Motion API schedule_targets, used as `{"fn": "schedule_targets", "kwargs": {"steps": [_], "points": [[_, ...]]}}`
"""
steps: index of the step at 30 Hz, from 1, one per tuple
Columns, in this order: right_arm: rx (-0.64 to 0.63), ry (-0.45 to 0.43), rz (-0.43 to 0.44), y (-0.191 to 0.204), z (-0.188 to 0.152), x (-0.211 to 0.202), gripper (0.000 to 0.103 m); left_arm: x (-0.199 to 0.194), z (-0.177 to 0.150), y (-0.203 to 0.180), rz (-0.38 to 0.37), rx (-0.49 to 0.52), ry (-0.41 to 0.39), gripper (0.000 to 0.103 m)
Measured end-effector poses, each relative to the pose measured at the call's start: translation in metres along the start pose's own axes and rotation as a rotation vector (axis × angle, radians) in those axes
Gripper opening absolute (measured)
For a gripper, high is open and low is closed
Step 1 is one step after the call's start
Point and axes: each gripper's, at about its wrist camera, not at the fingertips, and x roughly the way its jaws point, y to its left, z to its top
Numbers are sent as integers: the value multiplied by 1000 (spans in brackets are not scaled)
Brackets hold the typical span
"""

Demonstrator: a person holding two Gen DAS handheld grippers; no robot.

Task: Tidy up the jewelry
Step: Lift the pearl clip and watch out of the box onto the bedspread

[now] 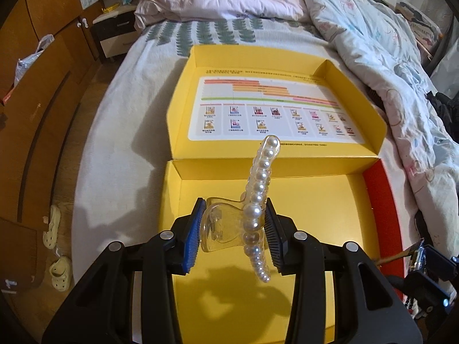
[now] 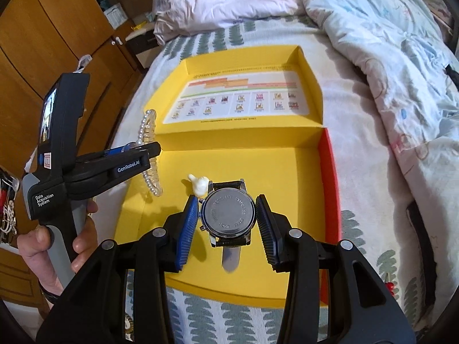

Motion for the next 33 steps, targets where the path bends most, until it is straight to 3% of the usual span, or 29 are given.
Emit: {"fn": "schedule_targets", "kwargs": {"steps": [9, 15, 22, 29, 33], "points": [[3, -53, 19, 0, -31, -59, 43, -58, -22, -6, 46, 37, -58, 41], [32, -71, 36, -13, -78, -100, 43, -101, -52, -12, 49, 61, -64, 41], [68, -104, 67, -41, -153, -141, 43, -140, -115, -31, 32, 92, -60, 41], [117, -95, 89, -70, -220, -149, 43, -129, -194, -59, -81, 80, 25, 41], [141, -34, 61, -84, -247, -126, 43, -101, -224, -90, -70, 131, 84, 41]]}}
